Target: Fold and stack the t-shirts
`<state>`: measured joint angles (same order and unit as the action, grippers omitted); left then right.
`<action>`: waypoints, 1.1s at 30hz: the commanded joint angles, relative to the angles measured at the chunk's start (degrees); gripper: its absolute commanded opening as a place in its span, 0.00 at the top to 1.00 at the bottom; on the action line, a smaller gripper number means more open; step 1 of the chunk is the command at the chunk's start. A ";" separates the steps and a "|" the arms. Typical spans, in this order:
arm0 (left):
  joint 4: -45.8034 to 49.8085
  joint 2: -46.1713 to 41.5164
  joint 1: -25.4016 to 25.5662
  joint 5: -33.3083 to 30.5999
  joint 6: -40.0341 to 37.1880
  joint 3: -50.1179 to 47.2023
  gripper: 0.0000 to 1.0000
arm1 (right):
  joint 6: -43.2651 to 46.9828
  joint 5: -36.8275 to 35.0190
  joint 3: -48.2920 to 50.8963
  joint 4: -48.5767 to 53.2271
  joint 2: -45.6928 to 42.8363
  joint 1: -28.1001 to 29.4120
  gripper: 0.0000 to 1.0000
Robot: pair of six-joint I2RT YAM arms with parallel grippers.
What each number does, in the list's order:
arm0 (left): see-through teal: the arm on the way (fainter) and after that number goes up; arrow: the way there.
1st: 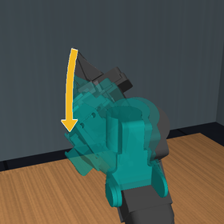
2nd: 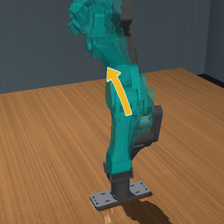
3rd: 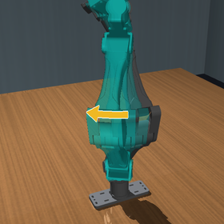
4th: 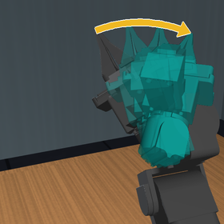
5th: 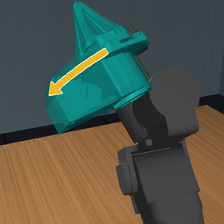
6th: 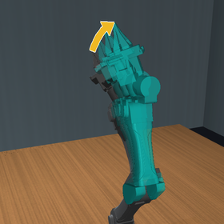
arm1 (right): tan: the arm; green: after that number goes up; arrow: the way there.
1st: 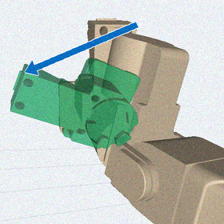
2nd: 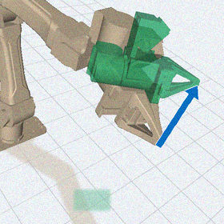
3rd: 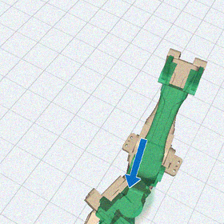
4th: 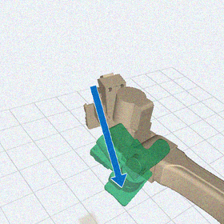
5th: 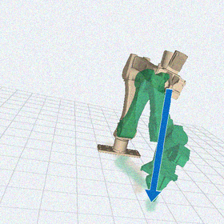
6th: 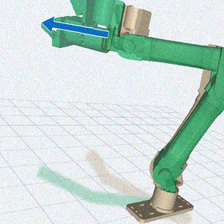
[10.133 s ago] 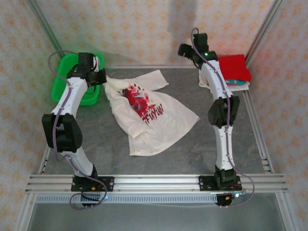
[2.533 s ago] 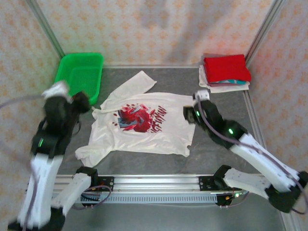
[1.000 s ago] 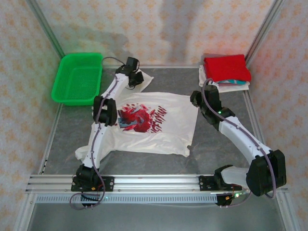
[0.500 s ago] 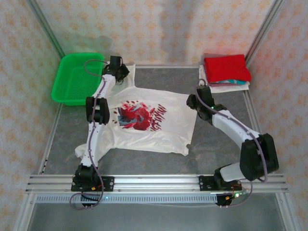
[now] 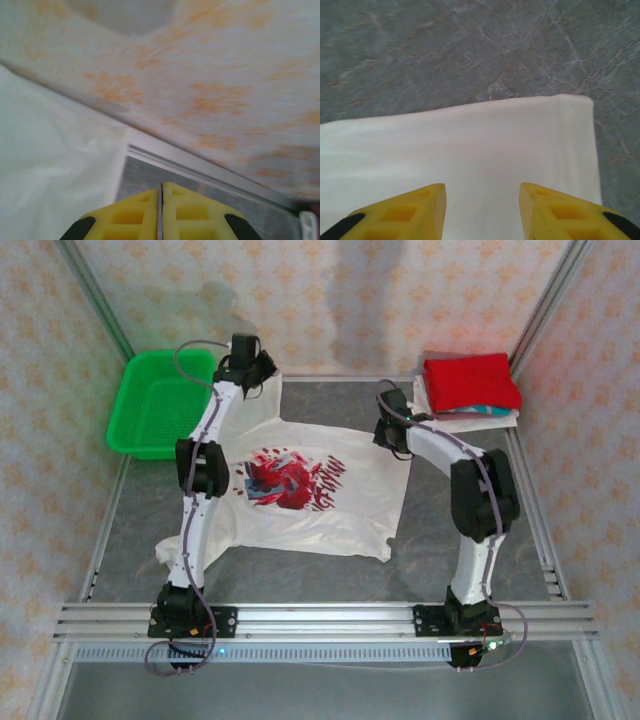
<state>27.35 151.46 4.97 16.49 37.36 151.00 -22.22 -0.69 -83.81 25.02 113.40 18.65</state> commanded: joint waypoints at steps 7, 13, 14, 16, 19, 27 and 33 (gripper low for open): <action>-22.24 -49.84 3.47 -6.35 -2.60 -56.04 0.92 | -3.53 0.15 -14.71 11.40 14.76 -3.48 0.64; -20.61 -71.71 4.41 -15.28 -0.67 -81.82 0.91 | -4.56 2.06 -20.52 12.11 20.87 -4.90 0.64; -20.50 -75.72 4.51 -17.03 0.30 -86.14 0.88 | -4.80 2.54 -21.82 11.91 22.12 -5.09 0.64; -20.01 -82.82 4.60 -20.08 1.66 -93.09 0.86 | -5.30 3.40 -24.69 11.66 24.65 -5.68 0.65; -14.58 -90.32 4.53 -22.60 2.40 -98.32 0.81 | -5.91 3.70 -31.87 12.16 29.80 -6.52 0.66; 13.26 -92.92 4.05 -22.68 0.48 -98.38 0.65 | -7.15 4.92 -64.44 22.14 46.59 -9.77 0.68; 17.60 -95.80 3.47 -16.47 4.73 -107.00 0.57 | -6.26 11.70 -62.75 18.72 41.02 -10.76 0.60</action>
<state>37.52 56.99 8.62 -2.33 39.55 47.13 -28.73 7.38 -148.73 40.32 157.56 8.43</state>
